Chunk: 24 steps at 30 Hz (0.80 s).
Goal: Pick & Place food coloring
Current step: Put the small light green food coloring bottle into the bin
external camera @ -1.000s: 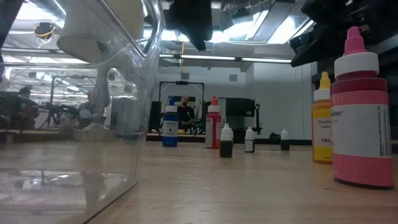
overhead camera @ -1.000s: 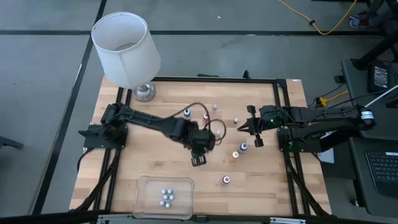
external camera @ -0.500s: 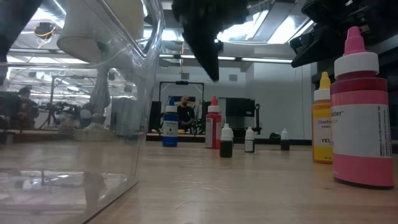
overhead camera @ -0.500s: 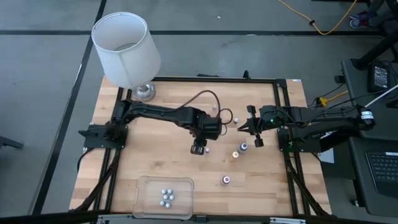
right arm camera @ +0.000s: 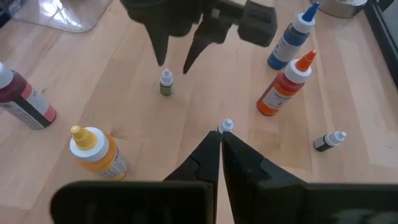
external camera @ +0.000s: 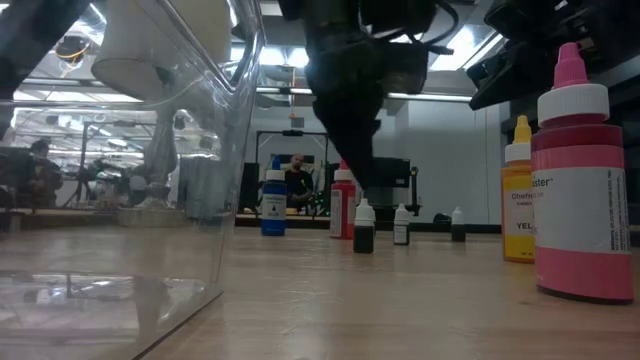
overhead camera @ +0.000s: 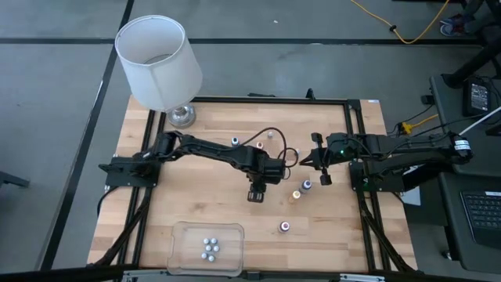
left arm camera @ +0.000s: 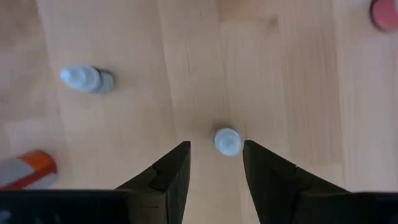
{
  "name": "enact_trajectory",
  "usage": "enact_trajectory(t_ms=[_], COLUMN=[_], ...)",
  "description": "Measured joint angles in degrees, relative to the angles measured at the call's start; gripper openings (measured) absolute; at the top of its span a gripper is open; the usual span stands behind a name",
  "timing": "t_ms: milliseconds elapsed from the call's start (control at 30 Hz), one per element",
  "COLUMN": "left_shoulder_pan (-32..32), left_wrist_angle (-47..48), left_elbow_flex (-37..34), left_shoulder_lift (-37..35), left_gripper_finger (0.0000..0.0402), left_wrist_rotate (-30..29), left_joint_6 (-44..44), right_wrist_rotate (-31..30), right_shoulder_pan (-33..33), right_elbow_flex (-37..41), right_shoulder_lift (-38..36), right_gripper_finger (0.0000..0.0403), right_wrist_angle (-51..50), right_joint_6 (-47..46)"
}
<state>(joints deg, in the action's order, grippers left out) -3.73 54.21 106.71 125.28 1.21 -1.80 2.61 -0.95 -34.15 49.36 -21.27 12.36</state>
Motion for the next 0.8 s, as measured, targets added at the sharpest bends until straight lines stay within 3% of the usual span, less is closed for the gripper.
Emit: enact_trajectory(t_ms=[800], left_shoulder_pan=[-1.4], left_wrist_angle=[-2.1], left_elbow_flex=[0.0], left_shoulder_lift=[4.3], left_gripper_finger=[0.0144], left_wrist_rotate=[0.0], left_joint_6=[4.0], right_wrist_rotate=[0.0], right_shoulder_pan=[0.0], right_elbow_flex=[0.0], right_shoulder_lift=[0.0], right_gripper_finger=[0.0023], right_wrist_angle=[-0.8], right_joint_6=[0.2])
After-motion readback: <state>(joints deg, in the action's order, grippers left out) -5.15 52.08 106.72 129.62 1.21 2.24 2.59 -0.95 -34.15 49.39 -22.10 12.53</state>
